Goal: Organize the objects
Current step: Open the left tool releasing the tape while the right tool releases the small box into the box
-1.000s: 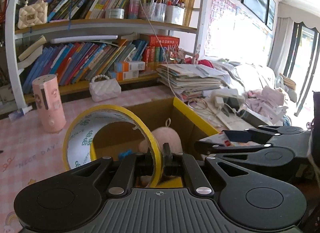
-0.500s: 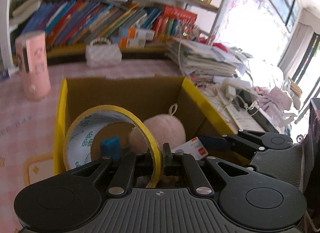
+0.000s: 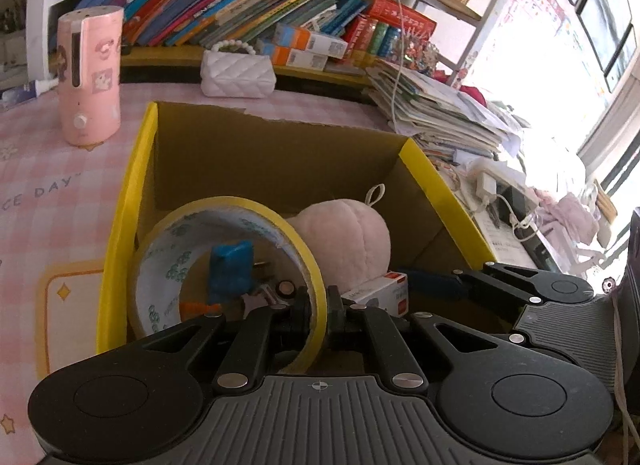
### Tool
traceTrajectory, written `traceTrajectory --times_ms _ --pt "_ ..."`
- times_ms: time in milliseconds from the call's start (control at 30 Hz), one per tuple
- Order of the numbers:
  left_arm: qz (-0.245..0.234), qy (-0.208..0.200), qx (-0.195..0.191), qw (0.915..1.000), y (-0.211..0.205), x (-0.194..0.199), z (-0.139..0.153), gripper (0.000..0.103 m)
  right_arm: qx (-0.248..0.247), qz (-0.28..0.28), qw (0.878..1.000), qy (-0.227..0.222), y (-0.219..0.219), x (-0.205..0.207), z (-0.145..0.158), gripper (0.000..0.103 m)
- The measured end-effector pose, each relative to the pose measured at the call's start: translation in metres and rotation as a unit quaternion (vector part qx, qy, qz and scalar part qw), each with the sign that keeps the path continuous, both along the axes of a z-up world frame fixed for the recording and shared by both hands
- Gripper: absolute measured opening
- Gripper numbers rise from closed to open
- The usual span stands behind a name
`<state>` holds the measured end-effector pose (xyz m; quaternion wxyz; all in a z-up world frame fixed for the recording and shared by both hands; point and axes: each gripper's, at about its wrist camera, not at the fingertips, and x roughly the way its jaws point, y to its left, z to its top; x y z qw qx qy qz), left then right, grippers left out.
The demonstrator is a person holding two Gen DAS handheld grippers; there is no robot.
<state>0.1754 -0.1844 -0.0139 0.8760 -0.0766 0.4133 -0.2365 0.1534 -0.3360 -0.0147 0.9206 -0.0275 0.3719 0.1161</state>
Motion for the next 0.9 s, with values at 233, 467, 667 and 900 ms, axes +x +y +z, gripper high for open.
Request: traceTrajectory --times_ms 233,467,667,900 --pt "0.013 -0.011 0.007 0.9998 0.0 -0.006 0.005 0.021 -0.002 0.001 1.0 0.009 0.0 0.002 0.001 0.052" --pt "0.023 -0.052 0.011 0.9983 0.001 -0.027 0.021 0.051 0.008 -0.007 1.0 -0.002 -0.002 -0.01 0.008 0.052" --pt "0.035 -0.09 0.013 0.9952 0.012 -0.053 0.034 0.066 0.003 -0.024 0.999 -0.023 0.0 -0.03 0.016 0.057" --pt "0.084 -0.115 0.013 0.9898 0.046 -0.085 0.042 0.074 0.002 -0.064 0.997 -0.05 0.004 -0.057 0.025 0.064"
